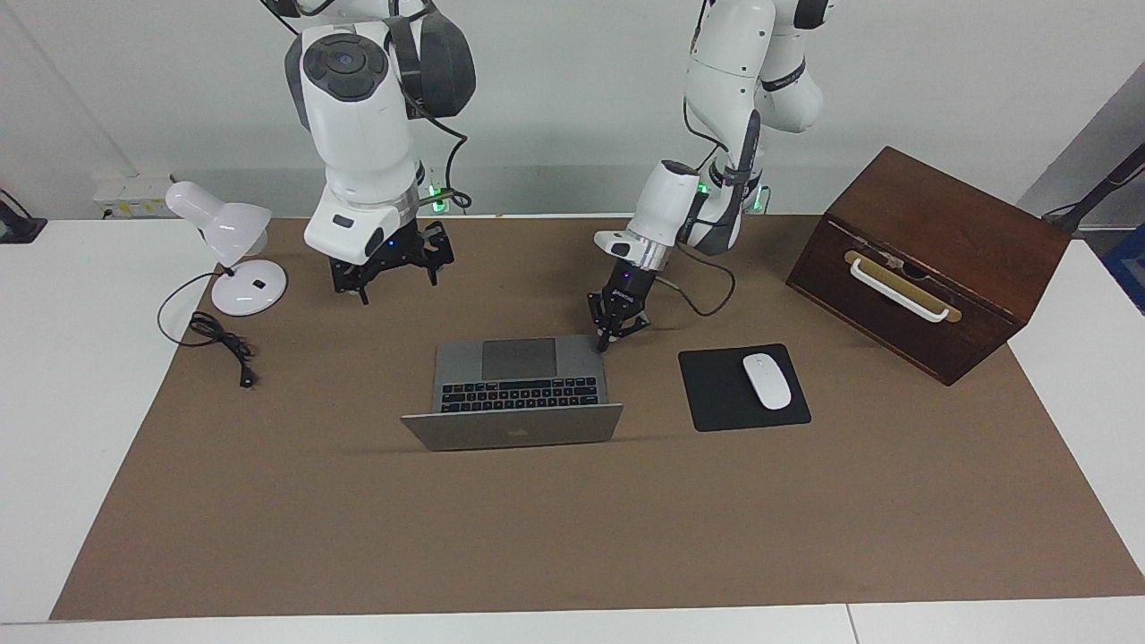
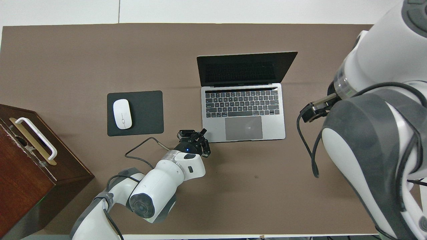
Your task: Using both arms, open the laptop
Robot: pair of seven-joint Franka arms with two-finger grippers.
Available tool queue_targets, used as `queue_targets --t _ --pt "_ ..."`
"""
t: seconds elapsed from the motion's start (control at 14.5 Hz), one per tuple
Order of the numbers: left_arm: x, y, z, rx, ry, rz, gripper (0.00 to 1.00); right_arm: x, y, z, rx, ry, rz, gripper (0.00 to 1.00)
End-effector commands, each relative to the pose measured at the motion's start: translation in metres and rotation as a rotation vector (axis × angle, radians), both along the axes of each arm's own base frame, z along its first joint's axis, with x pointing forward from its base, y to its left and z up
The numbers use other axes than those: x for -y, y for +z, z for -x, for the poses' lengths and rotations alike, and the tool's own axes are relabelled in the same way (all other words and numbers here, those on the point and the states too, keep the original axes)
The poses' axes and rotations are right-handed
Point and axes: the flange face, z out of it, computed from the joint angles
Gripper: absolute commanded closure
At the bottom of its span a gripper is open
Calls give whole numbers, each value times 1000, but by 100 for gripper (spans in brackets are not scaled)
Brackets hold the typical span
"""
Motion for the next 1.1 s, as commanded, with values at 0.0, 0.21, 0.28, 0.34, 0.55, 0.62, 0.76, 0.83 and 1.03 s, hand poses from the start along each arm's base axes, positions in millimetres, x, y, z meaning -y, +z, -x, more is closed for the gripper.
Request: queue_targets --t 0.0,0.21,0.28,0.34,0.55,0.62,0.76,0.83,1.03 --pt "-14 16 15 11 9 13 100 13 -1 35 -31 -33 -14 0" --pt "-25 29 21 25 17 24 100 35 -15 35 -38 -75 -84 0" --pt "-26 32 23 26 18 27 100 46 -21 31 -36 -95 -115 0" --pt "-28 35 25 29 20 31 100 51 -22 30 -36 -106 -126 0" --pt "-34 42 32 28 23 35 100 56 -20 28 -24 -115 -132 0" --pt "-35 46 33 19 21 29 100 55 -19 27 -14 -118 -129 0" --pt "-39 56 31 -3 30 17 100 62 -18 23 0 -131 -121 0" --pt "-44 63 29 -21 39 5 100 74 -19 18 16 -155 -125 0" --pt "-60 93 24 -75 61 -28 100 76 -14 10 47 -161 -127 0"
